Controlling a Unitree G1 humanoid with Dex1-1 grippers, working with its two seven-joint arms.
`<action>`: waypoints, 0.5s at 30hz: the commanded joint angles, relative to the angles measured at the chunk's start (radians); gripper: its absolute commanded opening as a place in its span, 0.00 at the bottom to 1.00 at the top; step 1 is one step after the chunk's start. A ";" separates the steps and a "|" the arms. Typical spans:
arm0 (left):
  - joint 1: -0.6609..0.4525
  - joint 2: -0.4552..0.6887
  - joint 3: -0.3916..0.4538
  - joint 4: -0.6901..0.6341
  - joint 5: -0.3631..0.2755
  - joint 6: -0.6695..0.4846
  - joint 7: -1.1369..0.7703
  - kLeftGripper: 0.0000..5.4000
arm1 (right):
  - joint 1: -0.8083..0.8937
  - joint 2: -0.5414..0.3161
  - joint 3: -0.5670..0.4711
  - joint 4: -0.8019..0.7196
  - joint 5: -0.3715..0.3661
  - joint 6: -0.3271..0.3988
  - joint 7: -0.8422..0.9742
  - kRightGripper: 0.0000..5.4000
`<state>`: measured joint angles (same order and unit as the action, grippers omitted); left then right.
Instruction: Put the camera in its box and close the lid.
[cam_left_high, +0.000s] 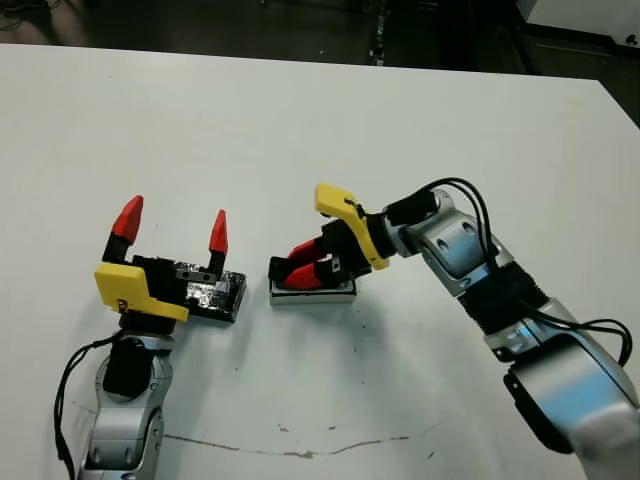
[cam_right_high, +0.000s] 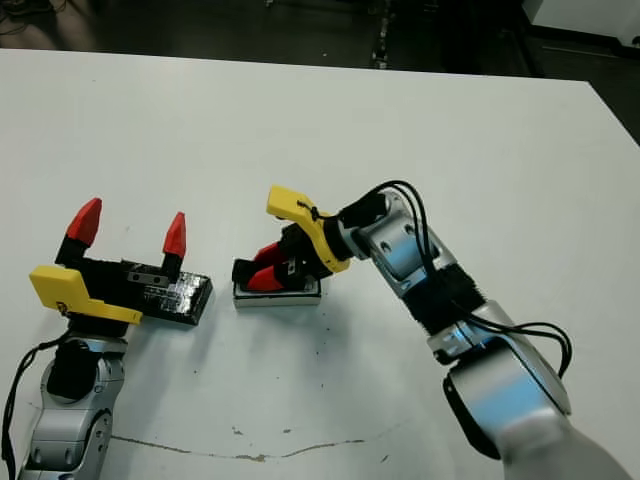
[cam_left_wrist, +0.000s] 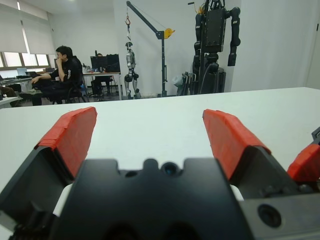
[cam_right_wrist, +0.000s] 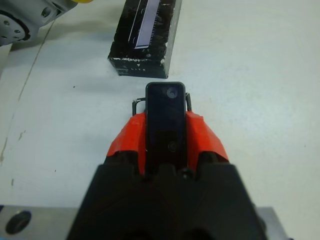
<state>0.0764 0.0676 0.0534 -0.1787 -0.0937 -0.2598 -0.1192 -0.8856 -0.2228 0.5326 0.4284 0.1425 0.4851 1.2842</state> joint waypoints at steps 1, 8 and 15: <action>0.001 0.004 -0.003 0.004 -0.004 0.006 -0.008 1.00 | -0.009 0.000 0.013 0.067 -0.033 -0.058 0.038 0.31; -0.002 0.004 -0.003 -0.001 -0.008 0.015 -0.010 1.00 | -0.041 0.011 0.014 0.152 -0.068 -0.111 0.075 0.31; -0.003 0.001 -0.004 -0.006 0.002 0.019 -0.001 1.00 | -0.037 -0.008 0.011 0.141 -0.088 -0.110 0.088 0.31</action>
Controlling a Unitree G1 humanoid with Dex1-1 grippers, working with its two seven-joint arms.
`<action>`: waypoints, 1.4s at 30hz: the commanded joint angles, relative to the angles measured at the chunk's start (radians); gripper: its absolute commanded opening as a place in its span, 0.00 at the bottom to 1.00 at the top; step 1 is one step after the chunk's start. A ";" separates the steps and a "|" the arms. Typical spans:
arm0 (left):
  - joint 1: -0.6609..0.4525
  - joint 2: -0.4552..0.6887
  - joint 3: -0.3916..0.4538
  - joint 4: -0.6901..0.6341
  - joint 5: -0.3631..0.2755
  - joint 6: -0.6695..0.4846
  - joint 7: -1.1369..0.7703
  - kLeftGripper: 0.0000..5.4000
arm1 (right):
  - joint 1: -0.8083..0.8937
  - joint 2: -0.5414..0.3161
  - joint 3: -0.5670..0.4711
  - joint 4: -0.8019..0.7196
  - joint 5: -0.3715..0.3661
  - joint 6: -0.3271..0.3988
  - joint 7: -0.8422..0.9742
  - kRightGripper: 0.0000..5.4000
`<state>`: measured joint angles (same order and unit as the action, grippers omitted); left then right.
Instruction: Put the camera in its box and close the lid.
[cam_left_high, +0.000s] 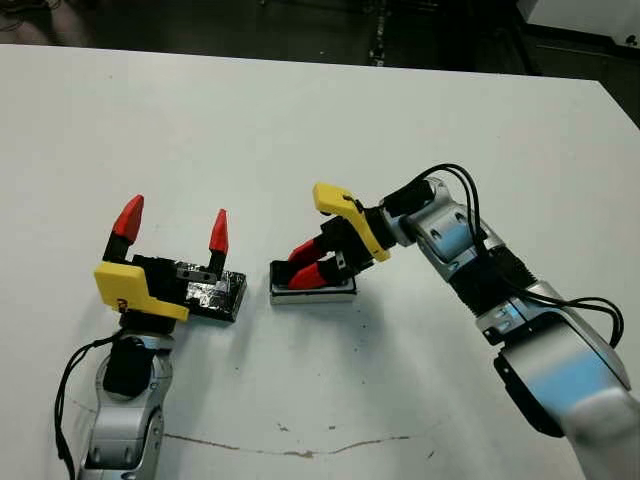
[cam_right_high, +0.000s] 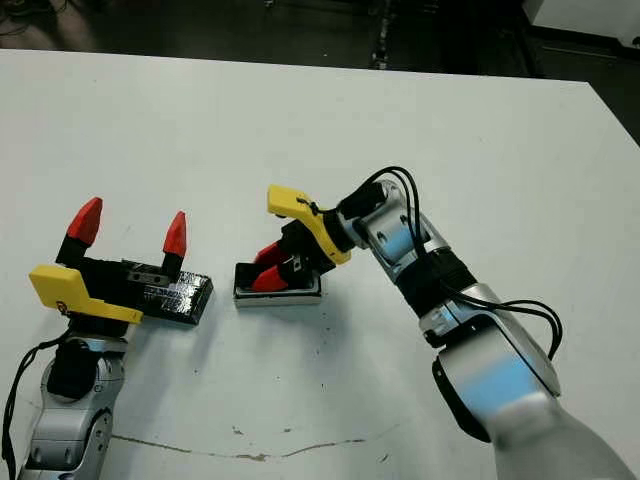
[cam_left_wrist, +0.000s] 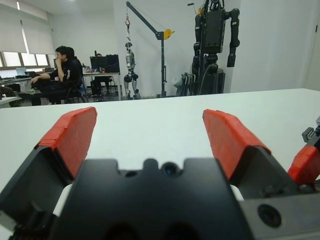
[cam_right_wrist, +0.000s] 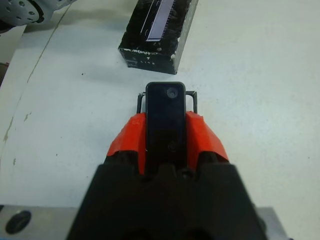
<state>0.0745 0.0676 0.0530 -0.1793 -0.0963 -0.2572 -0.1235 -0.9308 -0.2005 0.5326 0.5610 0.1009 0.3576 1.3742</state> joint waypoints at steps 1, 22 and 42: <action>-0.001 0.001 -0.004 -0.007 0.004 0.018 0.003 1.00 | 0.011 -0.034 0.013 0.001 -0.050 0.027 -0.003 0.31; 0.005 -0.001 0.000 -0.007 0.008 0.013 0.009 1.00 | 0.095 -0.151 0.003 -0.129 -0.084 0.040 -0.017 0.31; 0.009 -0.001 -0.003 -0.008 0.003 0.013 0.007 1.00 | 0.135 -0.161 -0.008 -0.154 -0.101 -0.045 -0.088 0.60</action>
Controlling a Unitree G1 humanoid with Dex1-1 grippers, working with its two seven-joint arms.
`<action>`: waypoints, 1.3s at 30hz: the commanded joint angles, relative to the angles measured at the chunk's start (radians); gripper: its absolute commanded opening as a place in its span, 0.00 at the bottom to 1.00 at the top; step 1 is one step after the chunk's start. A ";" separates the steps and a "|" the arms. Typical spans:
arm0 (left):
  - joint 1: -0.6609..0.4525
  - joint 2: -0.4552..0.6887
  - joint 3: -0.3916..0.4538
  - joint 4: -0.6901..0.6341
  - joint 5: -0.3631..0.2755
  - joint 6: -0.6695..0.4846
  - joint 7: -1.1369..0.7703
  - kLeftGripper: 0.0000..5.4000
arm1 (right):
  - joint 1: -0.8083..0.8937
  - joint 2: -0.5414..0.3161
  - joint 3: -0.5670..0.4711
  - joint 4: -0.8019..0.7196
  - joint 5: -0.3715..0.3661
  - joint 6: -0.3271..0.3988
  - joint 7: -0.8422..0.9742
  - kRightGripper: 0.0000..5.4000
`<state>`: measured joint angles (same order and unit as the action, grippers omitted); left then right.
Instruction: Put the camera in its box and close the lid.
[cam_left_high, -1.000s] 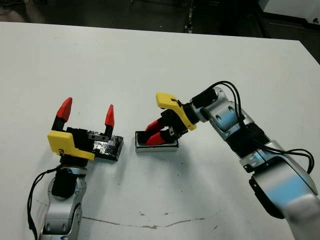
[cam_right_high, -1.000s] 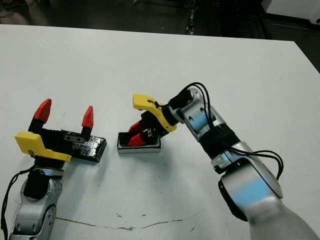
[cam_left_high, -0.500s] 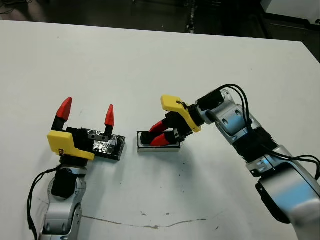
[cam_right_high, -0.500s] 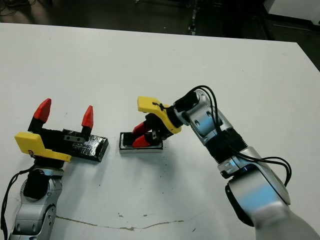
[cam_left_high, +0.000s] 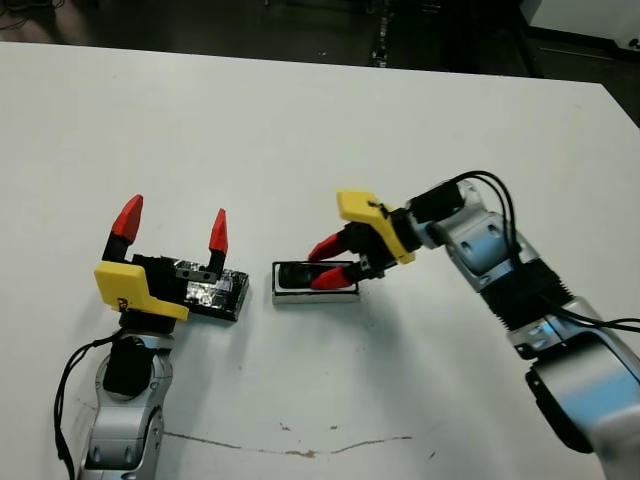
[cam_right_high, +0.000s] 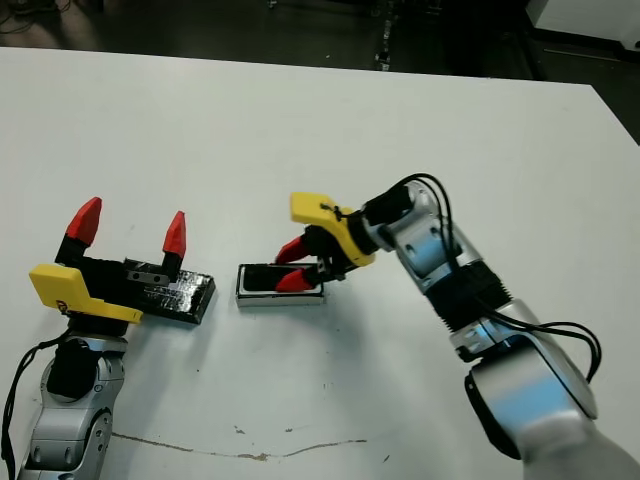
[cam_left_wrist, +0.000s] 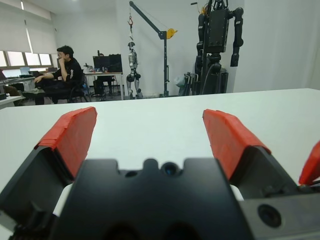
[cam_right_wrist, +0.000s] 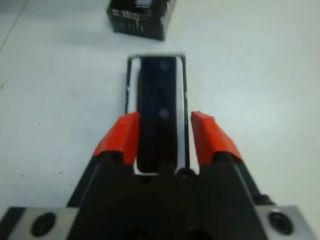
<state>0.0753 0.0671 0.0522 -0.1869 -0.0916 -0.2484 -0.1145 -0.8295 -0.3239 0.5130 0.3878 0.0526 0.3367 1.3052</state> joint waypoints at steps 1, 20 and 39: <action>0.009 0.000 -0.003 0.000 0.000 0.003 -0.002 1.00 | 0.033 -0.038 0.011 0.019 -0.054 -0.034 -0.019 0.63; 0.018 -0.005 -0.004 0.004 0.002 0.001 0.004 1.00 | 0.038 -0.107 -0.117 -0.096 0.058 0.053 0.053 1.00; 0.021 -0.004 -0.005 0.006 -0.007 -0.001 -0.003 1.00 | 0.216 -0.138 -0.479 -0.432 0.328 0.276 -0.218 1.00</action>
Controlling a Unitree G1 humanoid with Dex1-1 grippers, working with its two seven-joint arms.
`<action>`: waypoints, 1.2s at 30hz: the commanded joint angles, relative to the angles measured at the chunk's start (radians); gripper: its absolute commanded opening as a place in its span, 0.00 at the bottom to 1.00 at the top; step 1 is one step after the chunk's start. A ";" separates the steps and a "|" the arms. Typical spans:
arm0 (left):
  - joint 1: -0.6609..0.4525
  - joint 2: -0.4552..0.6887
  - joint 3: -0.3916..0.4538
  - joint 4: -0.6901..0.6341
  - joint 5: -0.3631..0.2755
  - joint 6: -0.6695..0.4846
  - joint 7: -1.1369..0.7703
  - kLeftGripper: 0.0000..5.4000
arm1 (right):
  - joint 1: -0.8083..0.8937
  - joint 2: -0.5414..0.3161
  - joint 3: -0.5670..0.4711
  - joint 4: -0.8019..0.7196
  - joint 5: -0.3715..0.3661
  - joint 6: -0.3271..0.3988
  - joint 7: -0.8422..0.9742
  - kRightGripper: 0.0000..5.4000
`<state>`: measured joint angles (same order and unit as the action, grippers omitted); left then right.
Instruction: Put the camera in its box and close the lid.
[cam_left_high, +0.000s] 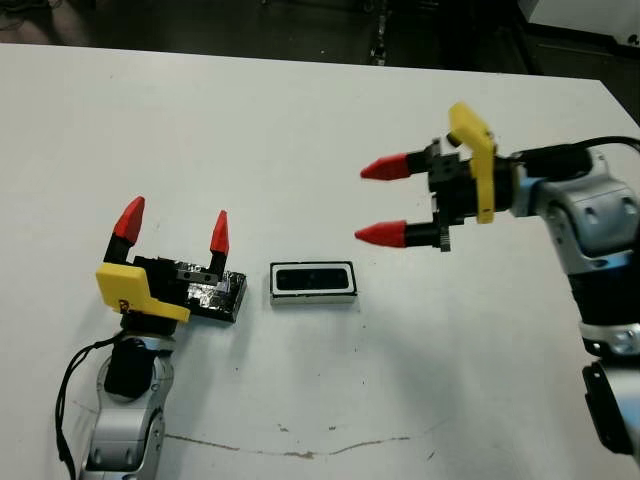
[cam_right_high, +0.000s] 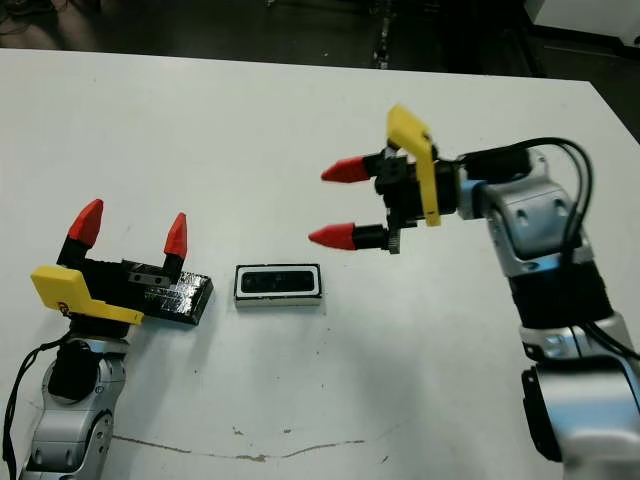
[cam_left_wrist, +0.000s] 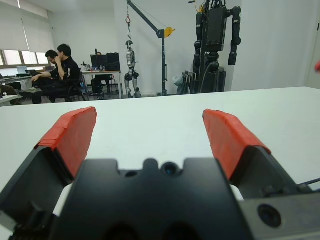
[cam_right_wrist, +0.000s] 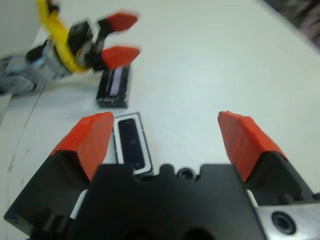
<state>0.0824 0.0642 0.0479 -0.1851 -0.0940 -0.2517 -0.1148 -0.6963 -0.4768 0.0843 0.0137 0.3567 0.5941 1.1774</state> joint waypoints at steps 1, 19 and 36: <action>0.013 0.000 0.000 0.004 -0.003 0.003 -0.003 1.00 | 0.118 0.024 -0.065 -0.085 0.026 0.011 -0.132 1.00; 0.000 0.014 0.004 0.008 -0.005 0.005 -0.016 1.00 | 0.766 0.252 -0.293 -0.401 -0.001 -0.363 -0.691 0.56; -0.136 0.445 0.110 -0.093 -0.220 0.262 -0.440 1.00 | 0.880 0.360 -0.223 -0.394 -0.024 -0.476 -0.838 0.04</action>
<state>-0.0237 0.4292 0.1445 -0.2749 -0.2843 -0.0337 -0.4761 0.1761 -0.1147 -0.1370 -0.3843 0.3336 0.1213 0.3508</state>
